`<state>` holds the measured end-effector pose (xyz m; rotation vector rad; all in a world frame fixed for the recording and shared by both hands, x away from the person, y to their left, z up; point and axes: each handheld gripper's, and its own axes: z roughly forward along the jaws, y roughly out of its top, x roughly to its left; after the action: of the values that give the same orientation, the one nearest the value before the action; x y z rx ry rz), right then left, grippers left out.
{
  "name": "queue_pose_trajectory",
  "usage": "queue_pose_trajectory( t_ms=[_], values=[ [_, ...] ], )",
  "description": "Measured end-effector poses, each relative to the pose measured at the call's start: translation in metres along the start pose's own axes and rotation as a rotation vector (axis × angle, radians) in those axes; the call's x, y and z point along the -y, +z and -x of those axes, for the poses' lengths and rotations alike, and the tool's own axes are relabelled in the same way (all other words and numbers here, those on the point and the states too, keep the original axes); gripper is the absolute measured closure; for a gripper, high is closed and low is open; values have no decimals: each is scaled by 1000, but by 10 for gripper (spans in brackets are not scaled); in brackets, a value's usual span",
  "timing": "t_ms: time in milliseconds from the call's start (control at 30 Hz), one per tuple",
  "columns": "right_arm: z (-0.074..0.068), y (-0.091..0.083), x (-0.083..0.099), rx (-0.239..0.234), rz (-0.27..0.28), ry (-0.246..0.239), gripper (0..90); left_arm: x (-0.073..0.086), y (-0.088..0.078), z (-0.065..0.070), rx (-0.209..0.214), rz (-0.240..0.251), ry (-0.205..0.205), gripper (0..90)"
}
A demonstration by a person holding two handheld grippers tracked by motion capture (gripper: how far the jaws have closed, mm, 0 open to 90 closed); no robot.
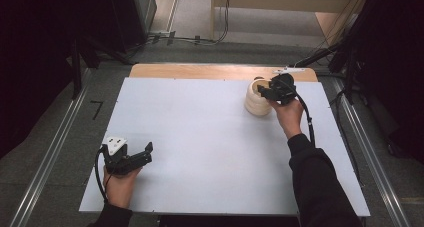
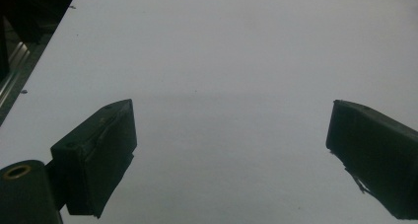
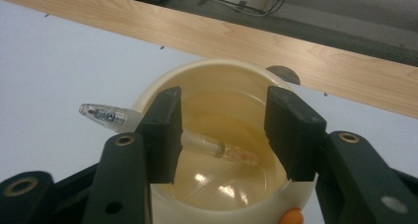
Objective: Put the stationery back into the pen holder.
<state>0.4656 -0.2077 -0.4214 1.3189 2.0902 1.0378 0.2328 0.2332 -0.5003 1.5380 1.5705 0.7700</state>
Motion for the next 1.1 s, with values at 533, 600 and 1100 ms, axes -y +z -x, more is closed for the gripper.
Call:
queue_pose_trajectory(
  t_ms=[533, 600, 1100],
  values=[
    [0, -15, 4, -24, 38, 25, 350, 0, 0, 0, 1, 2, 2, 58],
    [1, -18, 5, -27, 46, 27, 348, 0, 0, 0, 1, 2, 2, 58],
    [-1, -37, 17, -54, 66, 38, 255, 0, 0, 1, 2, 1, 1, 58]
  ],
)
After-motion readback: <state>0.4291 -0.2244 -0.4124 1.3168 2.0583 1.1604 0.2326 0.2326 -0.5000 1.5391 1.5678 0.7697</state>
